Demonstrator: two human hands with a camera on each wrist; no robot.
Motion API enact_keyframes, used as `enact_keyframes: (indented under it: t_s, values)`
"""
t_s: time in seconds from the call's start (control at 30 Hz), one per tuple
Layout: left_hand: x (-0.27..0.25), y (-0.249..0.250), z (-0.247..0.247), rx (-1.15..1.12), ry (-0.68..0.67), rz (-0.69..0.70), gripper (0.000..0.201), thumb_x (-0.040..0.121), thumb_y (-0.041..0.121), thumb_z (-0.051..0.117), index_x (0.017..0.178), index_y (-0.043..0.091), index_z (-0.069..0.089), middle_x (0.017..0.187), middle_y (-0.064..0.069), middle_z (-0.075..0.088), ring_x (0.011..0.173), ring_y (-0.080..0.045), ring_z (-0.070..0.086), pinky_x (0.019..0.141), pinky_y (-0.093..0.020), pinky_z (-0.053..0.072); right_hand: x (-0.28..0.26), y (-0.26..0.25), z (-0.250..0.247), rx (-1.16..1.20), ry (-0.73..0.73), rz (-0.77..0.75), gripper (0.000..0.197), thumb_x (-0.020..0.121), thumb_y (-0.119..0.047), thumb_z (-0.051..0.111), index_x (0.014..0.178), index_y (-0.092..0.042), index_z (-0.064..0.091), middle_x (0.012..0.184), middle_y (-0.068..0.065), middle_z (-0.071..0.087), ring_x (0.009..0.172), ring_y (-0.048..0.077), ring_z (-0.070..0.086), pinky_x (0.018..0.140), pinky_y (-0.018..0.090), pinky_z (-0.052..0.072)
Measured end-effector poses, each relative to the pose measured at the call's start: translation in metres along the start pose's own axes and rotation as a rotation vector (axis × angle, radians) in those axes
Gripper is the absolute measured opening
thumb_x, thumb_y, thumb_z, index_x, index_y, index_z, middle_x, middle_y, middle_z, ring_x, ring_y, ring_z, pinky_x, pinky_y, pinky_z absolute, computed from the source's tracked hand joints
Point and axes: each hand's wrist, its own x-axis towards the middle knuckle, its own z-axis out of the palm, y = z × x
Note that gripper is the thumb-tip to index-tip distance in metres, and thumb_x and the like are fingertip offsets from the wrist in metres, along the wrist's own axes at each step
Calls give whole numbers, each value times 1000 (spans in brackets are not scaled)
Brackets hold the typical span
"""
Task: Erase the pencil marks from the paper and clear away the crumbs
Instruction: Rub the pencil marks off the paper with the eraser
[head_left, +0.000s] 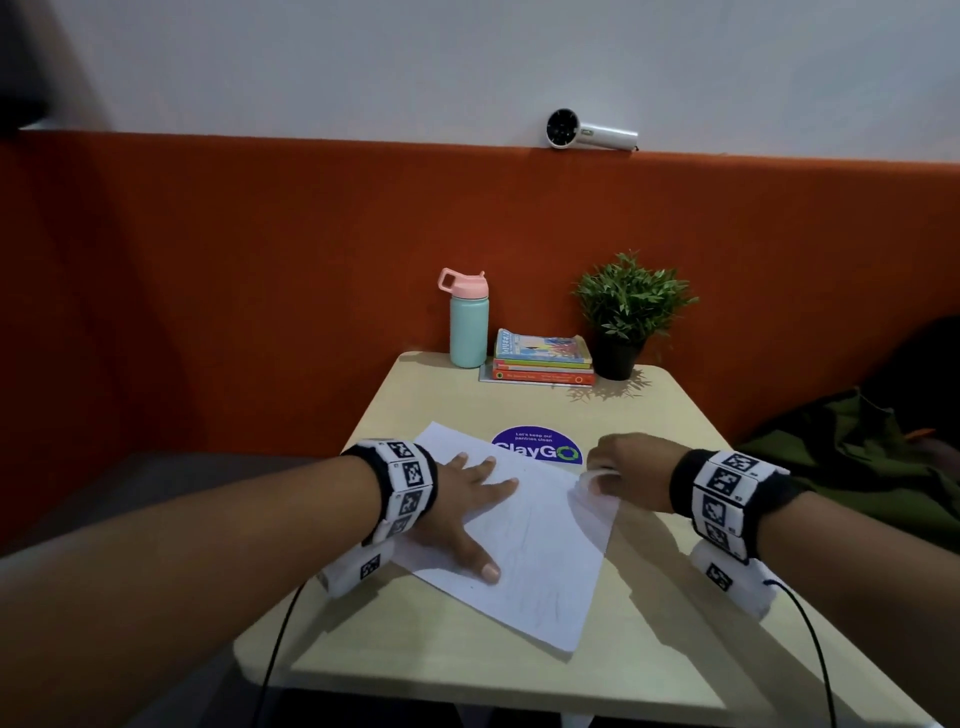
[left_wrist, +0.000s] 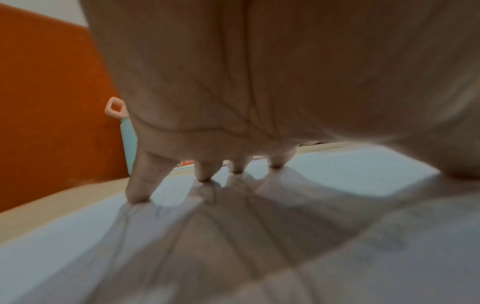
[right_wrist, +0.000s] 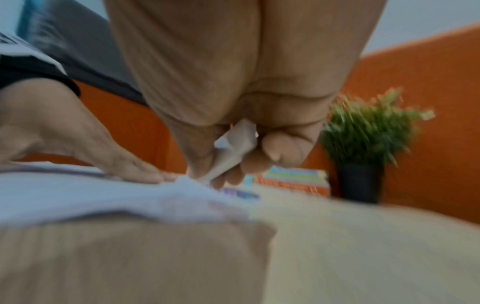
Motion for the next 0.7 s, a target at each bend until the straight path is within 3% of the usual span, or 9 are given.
enact_keyframes:
  t_s: [0.07, 0.17, 0.23, 0.4, 0.5, 0.57, 0.7]
  values:
    - [-1, 5, -6, 30, -12, 1, 121, 74, 88, 56, 155, 44, -21, 167, 2, -25, 155, -34, -14, 119, -65, 1, -4, -14, -9, 43, 66, -73, 27, 96, -33, 51, 116, -20, 63, 110, -2, 58, 105, 22, 56, 90, 33, 46]
    - [-5, 17, -17, 79, -31, 34, 122, 77, 81, 62, 157, 40, -20, 168, 0, -21, 156, -34, -7, 120, -62, 4, -8, -44, -18, 51, 37, -202, 26, 95, -31, 55, 120, -27, 62, 117, -6, 63, 103, 17, 58, 90, 34, 49]
    - [-4, 22, -16, 61, -7, 31, 121, 73, 86, 61, 155, 47, -19, 169, 1, -18, 156, -36, -4, 120, -64, 5, -5, -60, -20, -7, 15, -273, 28, 94, -26, 58, 121, -27, 64, 118, -6, 61, 106, 14, 56, 92, 33, 48]
    - [0, 22, -10, 76, 25, -2, 121, 68, 92, 57, 152, 51, -20, 168, 2, -21, 156, -38, -2, 118, -66, 7, 10, -66, -24, -104, -30, -211, 31, 90, -21, 57, 119, -26, 67, 115, -3, 58, 109, 19, 55, 93, 38, 50]
    - [1, 22, -10, 64, 38, 11, 111, 65, 92, 60, 153, 58, 2, 169, 2, -19, 155, -39, 6, 119, -64, 12, 2, -79, -13, -169, -88, -252, 31, 90, -18, 55, 117, -28, 67, 113, -2, 60, 107, 19, 55, 91, 40, 51]
    - [2, 24, -11, 71, 48, 23, 106, 67, 89, 63, 154, 56, 12, 169, -1, -18, 155, -40, 10, 119, -61, 15, -9, -90, -5, -185, -126, -340, 32, 89, -16, 54, 115, -28, 67, 114, -1, 61, 105, 20, 56, 88, 41, 52]
    - [0, 25, -14, 64, 38, 17, 110, 64, 91, 63, 153, 58, 8, 169, 0, -18, 153, -41, 16, 119, -62, 18, 5, -78, -17, -267, -104, -271, 32, 94, -24, 51, 123, -26, 62, 113, 0, 61, 109, 21, 53, 91, 41, 50]
